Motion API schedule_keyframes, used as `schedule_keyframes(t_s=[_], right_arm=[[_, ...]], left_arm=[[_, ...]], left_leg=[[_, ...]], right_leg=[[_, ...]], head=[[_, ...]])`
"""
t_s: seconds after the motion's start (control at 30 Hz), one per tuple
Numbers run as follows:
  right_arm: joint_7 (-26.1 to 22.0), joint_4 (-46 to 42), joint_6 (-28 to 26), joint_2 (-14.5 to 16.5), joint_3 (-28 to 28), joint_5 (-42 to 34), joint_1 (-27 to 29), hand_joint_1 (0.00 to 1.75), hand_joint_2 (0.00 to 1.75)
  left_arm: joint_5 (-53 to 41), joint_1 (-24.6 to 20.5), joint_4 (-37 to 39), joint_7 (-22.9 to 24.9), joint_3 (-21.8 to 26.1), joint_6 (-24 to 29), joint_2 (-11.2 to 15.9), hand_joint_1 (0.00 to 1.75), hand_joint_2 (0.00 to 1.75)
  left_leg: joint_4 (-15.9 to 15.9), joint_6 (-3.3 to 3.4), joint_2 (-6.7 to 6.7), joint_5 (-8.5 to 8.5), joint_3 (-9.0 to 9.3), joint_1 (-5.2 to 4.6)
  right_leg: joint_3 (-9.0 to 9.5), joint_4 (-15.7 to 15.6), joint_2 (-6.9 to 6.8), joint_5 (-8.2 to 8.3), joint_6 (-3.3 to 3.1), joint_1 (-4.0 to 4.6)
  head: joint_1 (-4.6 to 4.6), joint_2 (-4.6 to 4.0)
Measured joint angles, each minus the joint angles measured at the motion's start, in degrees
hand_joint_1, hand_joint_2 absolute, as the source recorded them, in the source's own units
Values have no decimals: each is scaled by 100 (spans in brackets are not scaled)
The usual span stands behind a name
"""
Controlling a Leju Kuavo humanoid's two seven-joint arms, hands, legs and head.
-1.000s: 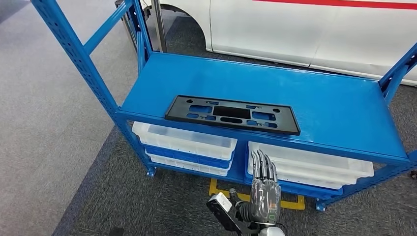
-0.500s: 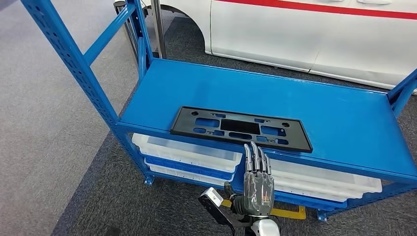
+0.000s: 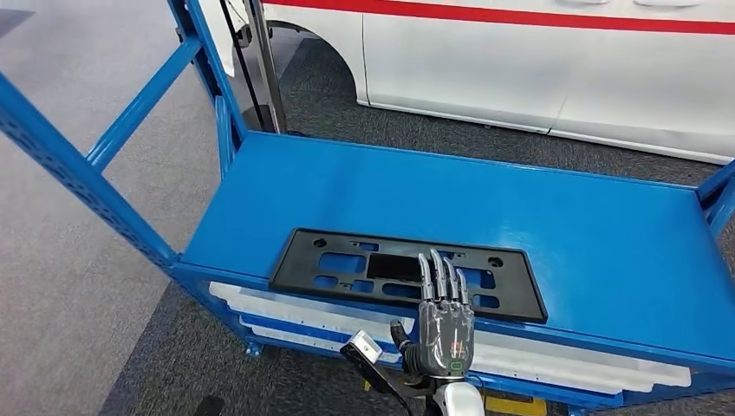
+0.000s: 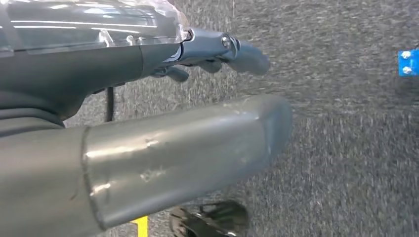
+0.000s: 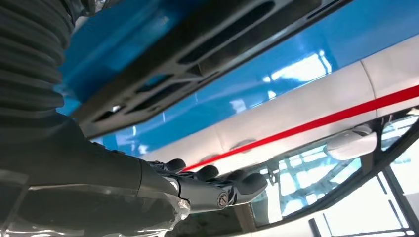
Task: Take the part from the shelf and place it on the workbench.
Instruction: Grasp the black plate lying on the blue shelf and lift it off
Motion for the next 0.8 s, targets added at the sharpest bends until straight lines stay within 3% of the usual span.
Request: schedule_keyframes(t_s=[0.07,0.1,0.13,0.23,0.27,0.37,0.43,0.5,0.57,0.63,0.77,0.8], right_arm=[[43,76,61,11,6,182,-31,0,175],[77,114,95,12,14,254,-52,0,175],[124,154,136,11,30,305,-81,0,175],[404,289,330,-38,179,348,-235,0,175],[517,331,409,-78,264,352,-307,0,175],[745,417,553,-207,537,355,-541,0,175],[799,462,578,-285,685,355,-652,0,175],[815,510,598,-356,785,355,-705,0,175],[820,567,619,-409,848,355,-725,0,175],[821,603,627,-434,875,355,-733,0,175],[821,610,627,-437,879,355,-736,0,175],[815,624,625,-438,880,355,-745,0,175]], left_arm=[[-39,22,0,7,1,-1,8,0,0],[-63,28,0,7,1,-1,11,0,0],[-89,31,0,7,1,0,15,0,0],[-201,46,4,-13,-1,5,23,0,0],[-245,45,7,-22,-1,5,25,0,0],[-339,12,9,-42,-1,3,24,0,0],[-368,-14,9,-48,1,2,22,0,0],[-382,-35,9,-49,2,1,23,0,0],[-389,-46,9,-50,2,1,23,0,0],[-393,-48,9,-50,3,1,23,0,0],[-394,-46,9,-50,3,1,23,0,0],[-402,-45,9,-50,3,1,23,0,0]], left_leg=[[113,-12,1,-389,-363,1],[-31,-11,1,-424,-460,1],[-284,-2,2,-264,-511,1],[-1052,71,1,857,-568,-35],[-1135,105,-2,1065,-581,-52],[-1188,195,-14,1062,-542,-49],[-1282,251,-11,1036,-453,-18],[-1316,292,-9,983,-374,-14],[-1318,300,-14,916,-302,-13],[-1318,297,-20,875,-249,-10],[-1318,296,-22,865,-234,-9],[-1318,290,-25,844,-202,-8]], right_leg=[[213,-16,40,-147,8,-2],[328,-17,57,-234,18,-3],[443,-15,66,-320,32,-3],[656,18,92,-560,110,11],[672,23,101,-615,150,16],[705,-11,95,-717,259,12],[562,299,60,-896,323,-4],[120,1025,37,-1158,380,-40],[-302,1549,32,-1192,421,-76],[-450,1626,27,-1054,438,-91],[-455,1584,25,-986,440,-94],[-406,1392,20,-813,439,-98]], head=[[-1,0],[0,0],[-1,0],[3,0],[4,0],[6,0],[9,0],[11,0],[11,0],[11,0],[11,0],[11,0]])
